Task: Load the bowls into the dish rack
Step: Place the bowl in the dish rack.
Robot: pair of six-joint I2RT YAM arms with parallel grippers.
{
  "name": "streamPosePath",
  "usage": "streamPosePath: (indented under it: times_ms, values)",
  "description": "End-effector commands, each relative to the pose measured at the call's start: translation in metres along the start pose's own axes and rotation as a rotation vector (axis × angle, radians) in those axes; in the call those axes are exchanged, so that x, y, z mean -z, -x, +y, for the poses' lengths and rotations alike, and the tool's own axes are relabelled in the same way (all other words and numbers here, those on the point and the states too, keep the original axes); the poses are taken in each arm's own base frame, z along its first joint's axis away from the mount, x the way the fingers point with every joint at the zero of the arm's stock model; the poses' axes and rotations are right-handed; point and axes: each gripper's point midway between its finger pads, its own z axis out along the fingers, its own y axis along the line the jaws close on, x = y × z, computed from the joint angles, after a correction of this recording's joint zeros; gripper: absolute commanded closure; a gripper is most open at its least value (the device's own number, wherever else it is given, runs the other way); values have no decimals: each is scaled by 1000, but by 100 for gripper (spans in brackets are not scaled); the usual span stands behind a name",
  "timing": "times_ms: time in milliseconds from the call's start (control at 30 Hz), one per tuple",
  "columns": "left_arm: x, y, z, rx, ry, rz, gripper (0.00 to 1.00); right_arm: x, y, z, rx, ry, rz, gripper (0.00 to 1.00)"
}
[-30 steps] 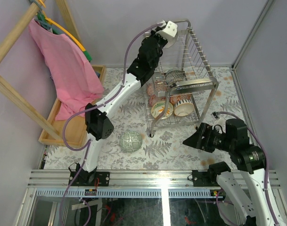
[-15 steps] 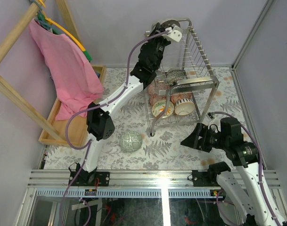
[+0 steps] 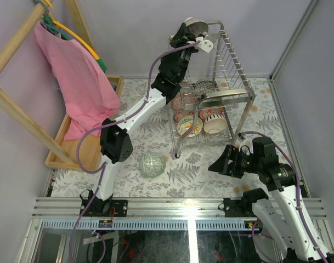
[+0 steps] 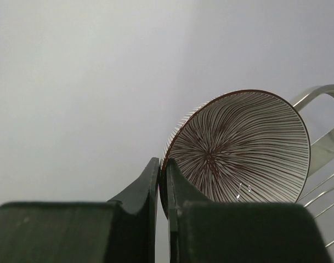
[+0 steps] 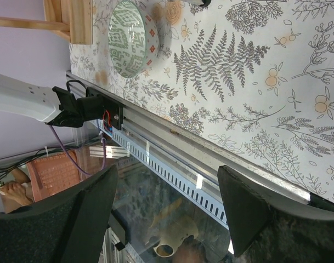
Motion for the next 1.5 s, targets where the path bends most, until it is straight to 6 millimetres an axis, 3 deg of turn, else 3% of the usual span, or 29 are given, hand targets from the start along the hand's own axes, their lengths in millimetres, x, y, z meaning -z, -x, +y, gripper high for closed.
streamPosePath:
  times_ms: [0,233,567,967,1300,1467]
  values:
    - [6,-38,-70,-114,-178,-3,100,0,-1,9,32,55,16,19]
    - [17,-46,-97,-156,-340,12,100,0,-2,10,34,62,19,19]
    - [35,-67,-117,-237,-452,61,100,-1,-6,9,20,77,21,19]
    - [65,-64,-147,-278,-572,48,100,-3,-9,7,8,86,21,19]
    - [88,-43,-170,-82,-760,37,85,-4,-7,9,5,94,17,19]
    - [98,-45,-181,-67,-821,54,75,-4,-7,9,3,97,17,19]
